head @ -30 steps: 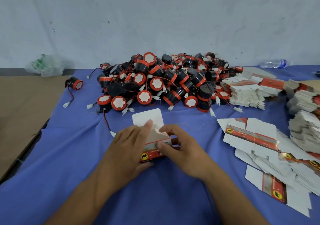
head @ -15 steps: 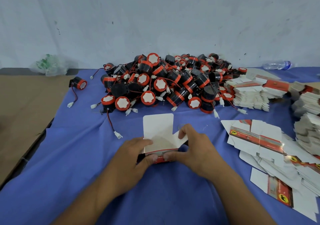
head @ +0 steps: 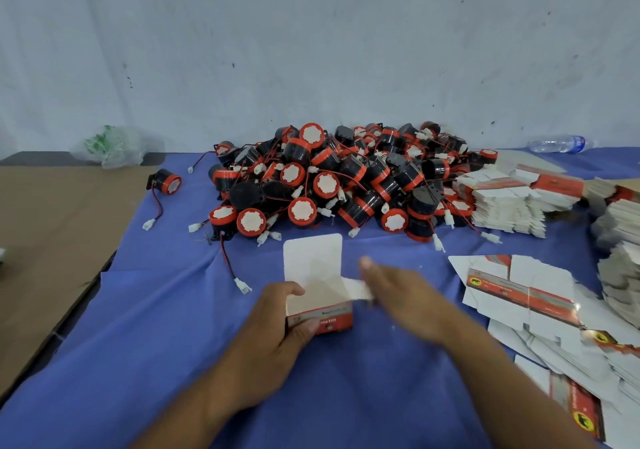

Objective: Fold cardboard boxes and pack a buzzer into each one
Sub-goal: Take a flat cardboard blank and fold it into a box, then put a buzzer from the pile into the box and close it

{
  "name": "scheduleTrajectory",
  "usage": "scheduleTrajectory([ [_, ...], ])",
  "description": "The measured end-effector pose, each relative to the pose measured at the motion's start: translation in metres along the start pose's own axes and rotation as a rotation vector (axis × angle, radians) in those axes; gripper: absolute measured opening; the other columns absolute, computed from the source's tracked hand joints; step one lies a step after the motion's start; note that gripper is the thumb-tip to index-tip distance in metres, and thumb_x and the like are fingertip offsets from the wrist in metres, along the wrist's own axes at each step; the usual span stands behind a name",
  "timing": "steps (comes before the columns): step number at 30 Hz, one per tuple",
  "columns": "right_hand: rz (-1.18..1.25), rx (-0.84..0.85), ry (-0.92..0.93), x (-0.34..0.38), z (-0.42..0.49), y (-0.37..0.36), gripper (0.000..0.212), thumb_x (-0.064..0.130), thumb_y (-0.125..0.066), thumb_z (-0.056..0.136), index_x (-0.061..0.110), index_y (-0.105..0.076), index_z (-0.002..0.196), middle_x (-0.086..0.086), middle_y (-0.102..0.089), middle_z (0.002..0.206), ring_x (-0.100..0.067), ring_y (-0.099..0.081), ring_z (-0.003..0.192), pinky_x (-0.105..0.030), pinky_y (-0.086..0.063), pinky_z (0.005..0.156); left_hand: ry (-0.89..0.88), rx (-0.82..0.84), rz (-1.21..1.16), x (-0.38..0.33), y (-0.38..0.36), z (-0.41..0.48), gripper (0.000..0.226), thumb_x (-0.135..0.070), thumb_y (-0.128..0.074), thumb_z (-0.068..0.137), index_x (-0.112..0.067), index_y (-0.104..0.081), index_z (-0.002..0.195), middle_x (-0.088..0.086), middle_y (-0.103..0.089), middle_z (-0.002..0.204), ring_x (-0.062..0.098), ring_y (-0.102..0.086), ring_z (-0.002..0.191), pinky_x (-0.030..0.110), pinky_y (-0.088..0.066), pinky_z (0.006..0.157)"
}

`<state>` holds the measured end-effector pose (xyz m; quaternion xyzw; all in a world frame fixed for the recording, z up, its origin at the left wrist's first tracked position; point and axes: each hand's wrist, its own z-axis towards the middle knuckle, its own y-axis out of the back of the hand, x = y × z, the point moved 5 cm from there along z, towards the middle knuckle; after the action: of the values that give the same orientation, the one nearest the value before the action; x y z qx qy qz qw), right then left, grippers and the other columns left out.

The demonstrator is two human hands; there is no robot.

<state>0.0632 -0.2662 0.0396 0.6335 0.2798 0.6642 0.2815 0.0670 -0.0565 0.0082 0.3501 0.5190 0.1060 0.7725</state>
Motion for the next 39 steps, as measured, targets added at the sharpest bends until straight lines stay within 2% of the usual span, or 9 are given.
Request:
scheduleTrajectory([
  [3, -0.084, -0.468, -0.09, -0.035, 0.033, 0.064, 0.033, 0.043, -0.062, 0.094, 0.011, -0.063, 0.094, -0.009, -0.064, 0.097, -0.024, -0.061, 0.093, -0.028, -0.044, 0.074, -0.014, -0.051, 0.015, 0.003, 0.002, -0.001, 0.049, -0.036, -0.069, 0.088, -0.044, -0.032, 0.12, -0.028, -0.041, 0.121, -0.017, -0.036, 0.112, 0.001, -0.032, 0.085],
  [7, -0.13, -0.478, -0.223, -0.078, 0.075, 0.085, 0.076, 0.039, -0.067, 0.093, 0.011, -0.027, 0.153, -0.019, -0.033, 0.152, -0.04, -0.034, 0.138, -0.049, -0.035, 0.11, -0.037, -0.046, 0.044, 0.005, -0.001, 0.0, 0.054, -0.041, -0.075, 0.082, -0.05, -0.033, 0.115, -0.035, -0.038, 0.123, -0.022, -0.031, 0.116, -0.001, -0.029, 0.087],
  [16, -0.266, -0.637, -0.205, -0.078, 0.115, 0.088, 0.041, 0.033, -0.076, 0.084, 0.014, -0.044, 0.102, -0.018, -0.057, 0.114, -0.039, -0.051, 0.103, -0.041, -0.042, 0.079, -0.036, -0.027, 0.041, 0.011, -0.005, 0.003, 0.054, -0.049, -0.072, 0.081, -0.055, -0.032, 0.116, -0.042, -0.033, 0.126, -0.018, -0.032, 0.119, -0.001, -0.026, 0.091],
  [20, 0.319, -0.748, -0.143, -0.064, 0.094, 0.099, 0.049, 0.026, -0.073, 0.082, 0.022, -0.045, 0.121, -0.006, -0.066, 0.106, -0.027, -0.067, 0.089, -0.034, -0.052, 0.07, -0.036, -0.035, -0.007, 0.012, -0.005, 0.005, 0.06, -0.051, -0.073, 0.076, -0.051, -0.033, 0.12, -0.038, -0.036, 0.127, -0.009, -0.039, 0.12, 0.007, -0.032, 0.095],
  [23, 1.016, -0.645, -0.069, -0.039, 0.064, 0.098, 0.046, 0.018, -0.062, 0.086, 0.035, -0.054, 0.129, 0.004, -0.071, 0.096, -0.017, -0.071, 0.076, -0.033, -0.058, 0.063, -0.029, -0.032, -0.019, 0.011, -0.004, 0.005, 0.06, -0.056, -0.069, 0.078, -0.054, -0.03, 0.123, -0.043, -0.031, 0.128, -0.012, -0.035, 0.121, 0.008, -0.032, 0.097],
  [28, 1.556, -0.265, -0.018, 0.0, 0.013, 0.08, 0.02, 0.026, -0.062, 0.086, 0.018, -0.066, 0.103, -0.005, -0.07, 0.094, -0.02, -0.068, 0.078, -0.028, -0.06, 0.07, -0.025, -0.015, -0.019, 0.012, -0.003, 0.0, 0.058, -0.055, -0.068, 0.082, -0.052, -0.029, 0.125, -0.042, -0.031, 0.128, -0.011, -0.034, 0.121, 0.008, -0.033, 0.097],
  [30, 1.53, -0.187, -0.096, 0.011, 0.001, 0.067, 0.026, 0.037, -0.065, 0.083, 0.015, -0.069, 0.096, -0.009, -0.067, 0.093, -0.02, -0.064, 0.071, -0.025, -0.059, 0.062, 0.001, -0.004, -0.026, 0.013, -0.003, 0.001, 0.059, -0.055, -0.068, 0.082, -0.052, -0.03, 0.126, -0.04, -0.032, 0.128, -0.005, -0.038, 0.121, 0.016, -0.037, 0.1],
  [34, 1.319, -0.081, -0.129, 0.019, -0.011, 0.048, 0.061, 0.031, -0.06, 0.08, -0.002, -0.051, 0.13, -0.022, -0.07, 0.112, -0.028, -0.069, 0.076, -0.032, -0.059, 0.062, 0.011, -0.007, -0.019, 0.013, -0.002, 0.003, 0.058, -0.055, -0.07, 0.081, -0.051, -0.032, 0.125, -0.041, -0.034, 0.126, -0.008, -0.04, 0.12, 0.011, -0.037, 0.096],
  [39, 1.49, -0.038, -0.008, 0.033, -0.009, 0.042, 0.043, 0.004, -0.05, 0.075, 0.003, -0.055, 0.118, -0.025, -0.067, 0.113, -0.041, -0.071, 0.096, -0.04, -0.061, 0.073, 0.004, -0.009, 0.017, 0.009, -0.001, 0.002, 0.054, -0.056, -0.069, 0.081, -0.056, -0.031, 0.12, -0.048, -0.032, 0.122, -0.025, -0.03, 0.116, -0.001, -0.03, 0.087],
])
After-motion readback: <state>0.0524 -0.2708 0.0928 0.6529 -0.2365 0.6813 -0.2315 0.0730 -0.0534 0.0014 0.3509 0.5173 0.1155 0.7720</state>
